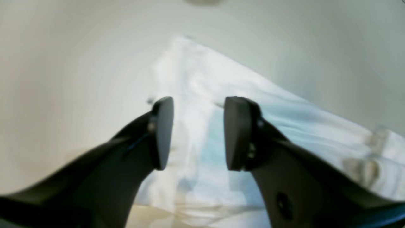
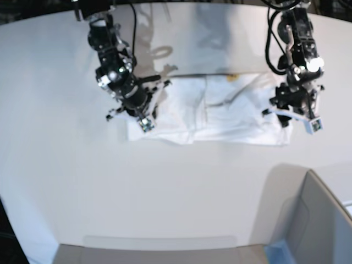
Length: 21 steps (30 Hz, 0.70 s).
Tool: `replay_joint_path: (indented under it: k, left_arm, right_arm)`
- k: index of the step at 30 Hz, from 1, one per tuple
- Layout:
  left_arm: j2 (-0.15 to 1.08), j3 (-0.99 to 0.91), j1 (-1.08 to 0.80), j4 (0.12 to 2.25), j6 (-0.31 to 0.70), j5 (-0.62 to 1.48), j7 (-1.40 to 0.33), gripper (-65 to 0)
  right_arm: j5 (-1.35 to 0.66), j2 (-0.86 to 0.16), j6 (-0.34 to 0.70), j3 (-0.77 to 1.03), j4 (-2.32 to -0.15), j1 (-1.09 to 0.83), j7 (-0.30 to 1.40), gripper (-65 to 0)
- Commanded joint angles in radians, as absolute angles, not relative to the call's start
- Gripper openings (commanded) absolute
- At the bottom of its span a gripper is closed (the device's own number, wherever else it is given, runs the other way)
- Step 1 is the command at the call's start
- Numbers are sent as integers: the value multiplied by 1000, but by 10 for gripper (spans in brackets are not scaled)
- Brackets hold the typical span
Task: Layout the t-shirt on the table in an organized manner, then fold the t-shirt properly
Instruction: 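Release the folded end with the right gripper and raise it, then release the strip end with the left gripper and press the fold edge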
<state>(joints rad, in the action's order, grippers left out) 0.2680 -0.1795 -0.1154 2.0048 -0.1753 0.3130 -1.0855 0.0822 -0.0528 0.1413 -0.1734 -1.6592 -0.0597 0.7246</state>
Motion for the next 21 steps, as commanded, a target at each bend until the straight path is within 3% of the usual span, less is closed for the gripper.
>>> replay_joint_path:
  k: [1,4,7,12,21]
  left_arm:
    - [308,-179,-73,2005,-136,317,-1092,-324]
    - [384,-154,-27,1948,-2,318,-1115,-306]
    - [414,-162,13,1877,65,318,-1122,-308]
    - [452,-154,45,1755,70,318,-1124,-308]
    - [455,-154,39,1753,73,326,-1125,-308]
  right_arm:
    - [82,-53,142,-174,-1669,-51,702,-650]
    - [82,-53,142,-174,-1666,-61,702,-650]
    - [82,-53,142,-174,-1666,-74,702,-650]
    - [84,-54,139,-174,-1669,-81,702,-650]
    - [85,-61,136,-174,-1667,-88,702,-650]
